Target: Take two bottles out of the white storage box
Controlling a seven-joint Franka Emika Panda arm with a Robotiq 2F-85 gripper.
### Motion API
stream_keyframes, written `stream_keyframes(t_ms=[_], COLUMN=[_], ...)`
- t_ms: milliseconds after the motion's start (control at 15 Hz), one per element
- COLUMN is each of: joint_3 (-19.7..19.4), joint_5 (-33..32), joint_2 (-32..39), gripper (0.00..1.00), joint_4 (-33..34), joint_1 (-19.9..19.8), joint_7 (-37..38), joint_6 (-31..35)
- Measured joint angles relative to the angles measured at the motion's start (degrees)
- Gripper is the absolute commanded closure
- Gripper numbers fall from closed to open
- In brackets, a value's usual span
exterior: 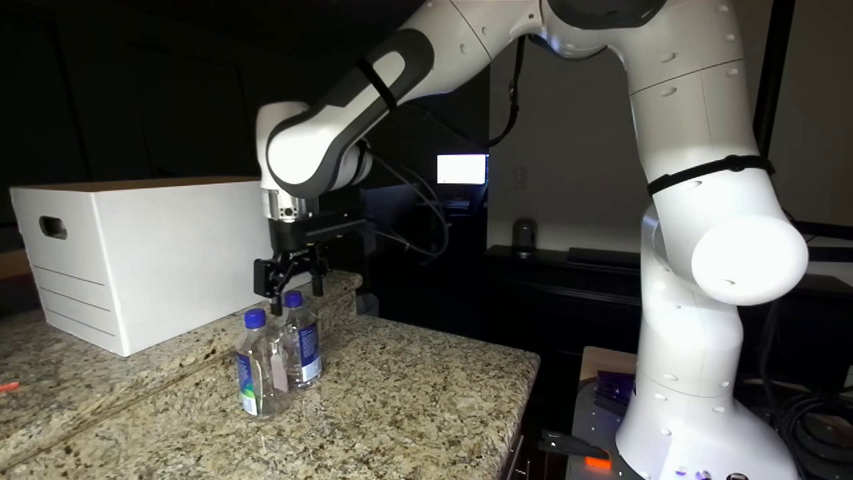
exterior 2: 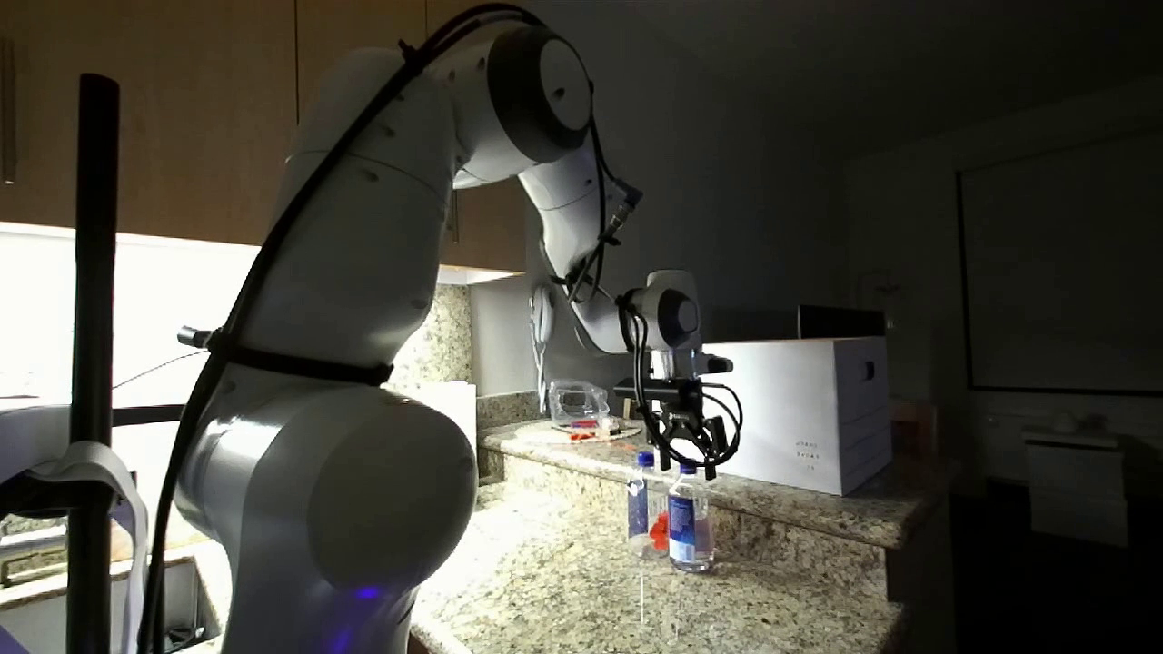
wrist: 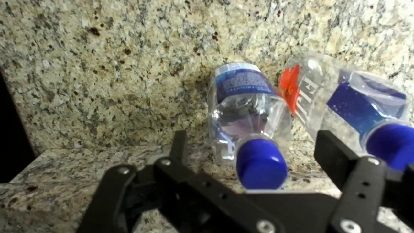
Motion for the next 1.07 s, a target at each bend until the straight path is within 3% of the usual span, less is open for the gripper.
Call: stream_keyframes(t_ms=[267, 733, 1067], joint_3=[0.4, 1.3, 1.0], joint_5=[0.1, 4.5, 5.2], joint_2=[-4.0, -13.0, -16.9], gripper=[0.00, 0.00, 0.00], joint_4=[2.4, 8.9, 7.4], joint_1=[0.3, 0.0, -1.0], joint_7=[0.0, -0.4, -1.2], joint_6=[-4.8, -30.3, -35.7])
